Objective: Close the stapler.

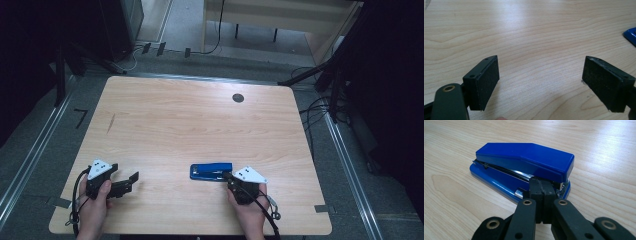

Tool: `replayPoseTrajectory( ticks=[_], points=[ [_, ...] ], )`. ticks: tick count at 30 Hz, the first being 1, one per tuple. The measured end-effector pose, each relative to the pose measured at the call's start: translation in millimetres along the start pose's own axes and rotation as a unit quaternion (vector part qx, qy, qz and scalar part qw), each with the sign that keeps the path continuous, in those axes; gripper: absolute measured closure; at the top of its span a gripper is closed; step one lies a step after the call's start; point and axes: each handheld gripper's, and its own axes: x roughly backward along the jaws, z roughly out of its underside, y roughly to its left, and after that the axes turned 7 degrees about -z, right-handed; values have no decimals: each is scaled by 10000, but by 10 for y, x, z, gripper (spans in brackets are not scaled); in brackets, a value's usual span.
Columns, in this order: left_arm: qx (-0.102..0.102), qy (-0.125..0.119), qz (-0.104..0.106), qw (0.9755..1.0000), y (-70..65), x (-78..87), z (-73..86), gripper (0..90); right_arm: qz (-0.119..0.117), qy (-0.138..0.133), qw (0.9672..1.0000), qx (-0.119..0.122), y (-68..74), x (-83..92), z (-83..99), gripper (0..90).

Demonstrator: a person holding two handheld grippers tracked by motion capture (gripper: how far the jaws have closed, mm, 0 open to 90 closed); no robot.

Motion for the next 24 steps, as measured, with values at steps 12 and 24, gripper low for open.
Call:
replayPoseTrajectory(
  ticks=[12, 24],
  points=[
    [59, 7, 39, 10000, 9, -8, -2, 146, -474, 117, 9988, -102, -49, 84, -46, 785],
    [62, 0, 17, 10000, 8, -7, -3, 147, -656, 48, 9978, 3, -105, 316, -153, 474]
  ],
)
